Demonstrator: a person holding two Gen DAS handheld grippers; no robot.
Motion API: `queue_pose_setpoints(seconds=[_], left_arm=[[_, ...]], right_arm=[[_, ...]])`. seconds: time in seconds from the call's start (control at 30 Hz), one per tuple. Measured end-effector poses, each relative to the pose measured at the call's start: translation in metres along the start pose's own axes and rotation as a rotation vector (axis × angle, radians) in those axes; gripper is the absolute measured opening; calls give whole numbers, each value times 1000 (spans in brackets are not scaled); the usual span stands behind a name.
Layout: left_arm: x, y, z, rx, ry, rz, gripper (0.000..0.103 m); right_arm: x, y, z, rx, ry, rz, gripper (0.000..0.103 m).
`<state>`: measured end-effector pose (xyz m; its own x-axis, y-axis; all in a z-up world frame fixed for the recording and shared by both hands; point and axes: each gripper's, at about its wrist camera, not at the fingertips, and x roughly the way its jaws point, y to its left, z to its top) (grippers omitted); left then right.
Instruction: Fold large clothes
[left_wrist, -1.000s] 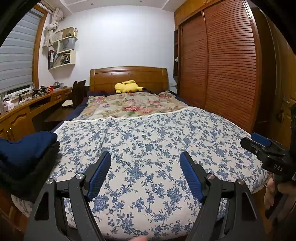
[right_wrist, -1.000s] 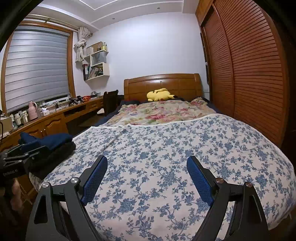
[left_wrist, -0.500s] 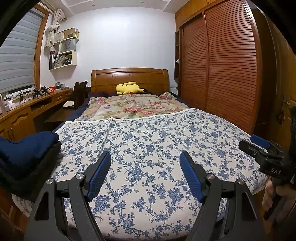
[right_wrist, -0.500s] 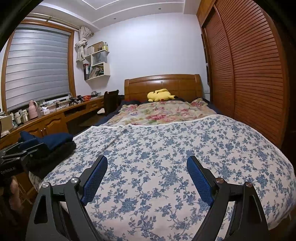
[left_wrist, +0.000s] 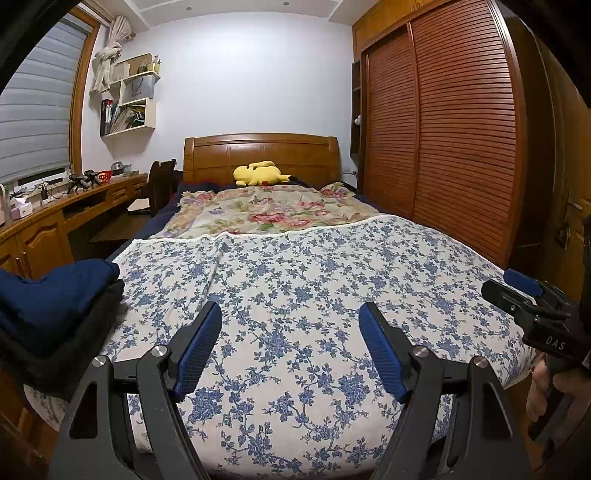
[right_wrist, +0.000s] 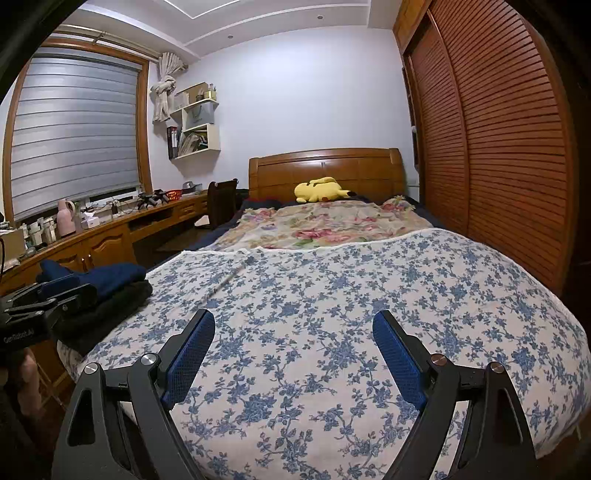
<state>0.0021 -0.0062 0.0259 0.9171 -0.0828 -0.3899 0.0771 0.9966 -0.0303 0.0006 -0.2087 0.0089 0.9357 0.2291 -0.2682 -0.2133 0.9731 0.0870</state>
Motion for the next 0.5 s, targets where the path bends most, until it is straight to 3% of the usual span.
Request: queue_pose_setpoints(seconds=[0.5], left_arm=[[1,1,0,-3,0,0,77]], right_arm=[[1,-3,-1,-1,2,6,88]])
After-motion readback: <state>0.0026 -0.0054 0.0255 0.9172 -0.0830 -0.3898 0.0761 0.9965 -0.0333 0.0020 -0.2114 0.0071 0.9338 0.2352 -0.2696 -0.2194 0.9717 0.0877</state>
